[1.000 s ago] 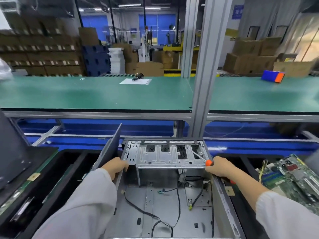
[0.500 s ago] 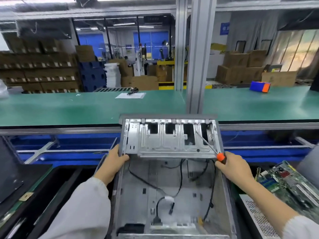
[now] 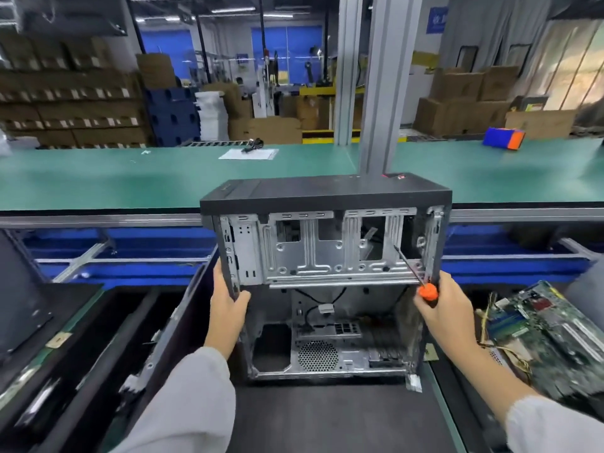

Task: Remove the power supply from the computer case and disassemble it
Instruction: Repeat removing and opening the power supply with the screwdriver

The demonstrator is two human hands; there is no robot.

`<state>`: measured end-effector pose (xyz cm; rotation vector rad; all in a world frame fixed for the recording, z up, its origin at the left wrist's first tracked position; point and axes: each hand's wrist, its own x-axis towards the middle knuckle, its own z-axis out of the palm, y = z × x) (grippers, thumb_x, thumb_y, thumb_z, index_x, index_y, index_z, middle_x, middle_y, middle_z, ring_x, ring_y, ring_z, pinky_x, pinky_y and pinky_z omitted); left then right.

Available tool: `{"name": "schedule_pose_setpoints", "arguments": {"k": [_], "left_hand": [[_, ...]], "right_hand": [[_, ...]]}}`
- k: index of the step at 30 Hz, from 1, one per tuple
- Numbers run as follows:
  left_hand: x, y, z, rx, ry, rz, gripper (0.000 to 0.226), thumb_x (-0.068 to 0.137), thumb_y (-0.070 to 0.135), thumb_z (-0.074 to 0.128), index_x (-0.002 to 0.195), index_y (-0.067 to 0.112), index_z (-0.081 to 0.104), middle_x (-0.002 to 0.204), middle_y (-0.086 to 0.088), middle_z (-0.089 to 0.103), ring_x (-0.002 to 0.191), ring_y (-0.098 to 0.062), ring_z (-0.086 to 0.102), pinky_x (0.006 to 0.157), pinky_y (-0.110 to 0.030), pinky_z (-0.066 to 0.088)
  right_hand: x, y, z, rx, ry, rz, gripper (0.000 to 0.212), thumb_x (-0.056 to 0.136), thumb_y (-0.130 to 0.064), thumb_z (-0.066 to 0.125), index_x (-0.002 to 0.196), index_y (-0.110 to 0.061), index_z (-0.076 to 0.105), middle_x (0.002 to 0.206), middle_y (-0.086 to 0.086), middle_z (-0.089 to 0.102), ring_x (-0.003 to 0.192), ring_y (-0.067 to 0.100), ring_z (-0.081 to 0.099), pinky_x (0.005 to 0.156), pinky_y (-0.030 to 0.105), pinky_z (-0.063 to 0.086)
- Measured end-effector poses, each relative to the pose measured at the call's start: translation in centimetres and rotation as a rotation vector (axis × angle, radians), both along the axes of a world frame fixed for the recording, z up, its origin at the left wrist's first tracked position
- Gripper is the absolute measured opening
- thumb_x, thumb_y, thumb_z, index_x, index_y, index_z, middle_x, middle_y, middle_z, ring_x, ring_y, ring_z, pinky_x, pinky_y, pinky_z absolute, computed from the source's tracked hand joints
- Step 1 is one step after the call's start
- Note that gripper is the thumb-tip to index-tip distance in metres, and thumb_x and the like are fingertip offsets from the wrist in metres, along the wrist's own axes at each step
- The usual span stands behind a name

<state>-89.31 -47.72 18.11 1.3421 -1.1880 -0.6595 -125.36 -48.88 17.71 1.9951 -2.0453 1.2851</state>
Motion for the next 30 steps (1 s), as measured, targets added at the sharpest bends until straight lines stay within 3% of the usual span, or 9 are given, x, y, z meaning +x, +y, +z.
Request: {"name": "schedule_pose_setpoints", "arguments": {"k": [2, 4, 6, 10, 14, 18, 23, 27, 30], "left_hand": [[-0.2, 0.2, 0.2, -0.021, 0.02, 0.017, 0.077, 0.089, -0.008, 0.053, 0.148, 0.035, 0.026, 0.11, 0.054, 0.048, 0.106, 0.029, 0.045, 0.082, 0.005, 0.035], [-0.3, -0.2, 0.3, -0.007, 0.057, 0.065, 0.064, 0.087, -0.004, 0.058, 0.138, 0.031, 0.041, 0.11, 0.036, 0.06, 0.106, 0.016, 0.055, 0.079, -0.001, 0.042], [-0.2, -0.8, 0.4, 0.079, 0.113, 0.111, 0.047, 0.086, -0.005, 0.059, 0.123, 0.023, 0.054, 0.099, 0.019, 0.065, 0.094, -0.001, 0.063, 0.071, -0.008, 0.046], [0.0, -1.5, -0.1, 0.193, 0.062, 0.12, 0.032, 0.081, -0.013, 0.051, 0.103, 0.01, 0.059, 0.078, 0.001, 0.06, 0.07, -0.015, 0.056, 0.063, -0.028, 0.047], [0.0, -1.5, -0.6, 0.164, 0.086, 0.145, 0.031, 0.08, -0.014, 0.05, 0.088, 0.015, 0.057, 0.071, 0.0, 0.055, 0.063, -0.015, 0.05, 0.057, -0.024, 0.041], [0.1, -1.2, -1.1, 0.127, 0.149, 0.155, 0.033, 0.083, -0.013, 0.051, 0.099, 0.016, 0.058, 0.079, 0.002, 0.061, 0.068, -0.012, 0.054, 0.059, -0.019, 0.042], [1.3, -1.5, -0.5, 0.077, 0.129, 0.16, 0.032, 0.084, -0.012, 0.052, 0.091, 0.018, 0.058, 0.074, 0.001, 0.055, 0.065, -0.012, 0.049, 0.058, -0.019, 0.041], [1.7, -1.9, -0.1, 0.051, 0.124, 0.149, 0.036, 0.085, -0.011, 0.051, 0.089, 0.024, 0.058, 0.076, 0.0, 0.056, 0.067, -0.012, 0.05, 0.06, -0.02, 0.043], [1.8, -2.0, -0.3, 0.043, 0.14, 0.152, 0.032, 0.086, -0.01, 0.052, 0.1, 0.017, 0.06, 0.079, 0.003, 0.058, 0.072, -0.013, 0.054, 0.066, -0.021, 0.046]], "right_hand": [[-0.2, 0.7, 0.2, 0.009, -0.007, 0.017, 0.028, 0.078, -0.006, 0.073, 0.095, -0.003, 0.051, 0.066, 0.01, 0.056, 0.058, 0.03, 0.054, 0.055, 0.04, 0.047], [-0.4, 1.3, 0.6, 0.025, -0.014, 0.04, 0.033, 0.078, -0.007, 0.072, 0.097, -0.002, 0.046, 0.06, 0.012, 0.057, 0.052, 0.032, 0.054, 0.052, 0.044, 0.048], [-0.6, 1.3, 1.2, 0.067, -0.01, 0.057, 0.035, 0.079, -0.009, 0.071, 0.1, -0.002, 0.043, 0.061, 0.013, 0.057, 0.052, 0.032, 0.054, 0.053, 0.043, 0.048], [-0.7, 0.5, 2.1, 0.304, -0.017, 0.031, 0.03, 0.084, -0.023, 0.062, 0.108, -0.009, 0.049, 0.066, 0.01, 0.058, 0.065, 0.028, 0.056, 0.063, 0.038, 0.045], [-0.8, 0.3, 2.4, 0.338, 0.032, 0.034, 0.017, 0.084, -0.024, 0.06, 0.095, -0.015, 0.051, 0.06, 0.005, 0.054, 0.058, 0.016, 0.051, 0.051, 0.028, 0.034], [-0.7, 0.3, 2.4, 0.275, 0.058, 0.07, 0.018, 0.085, -0.019, 0.063, 0.096, -0.013, 0.051, 0.058, 0.003, 0.051, 0.056, 0.016, 0.049, 0.049, 0.025, 0.033], [0.2, 0.8, 1.5, 0.228, 0.034, 0.083, 0.02, 0.084, -0.015, 0.064, 0.098, -0.007, 0.053, 0.058, 0.01, 0.054, 0.052, 0.02, 0.05, 0.047, 0.027, 0.034], [0.9, 1.1, 0.9, 0.153, 0.014, 0.078, 0.026, 0.082, -0.01, 0.066, 0.105, -0.009, 0.054, 0.052, 0.0, 0.051, 0.047, 0.01, 0.048, 0.043, 0.021, 0.029], [1.1, 1.1, 0.9, 0.139, -0.01, 0.091, 0.024, 0.082, -0.01, 0.067, 0.103, -0.007, 0.055, 0.055, 0.002, 0.054, 0.05, 0.009, 0.05, 0.045, 0.018, 0.031]]}}
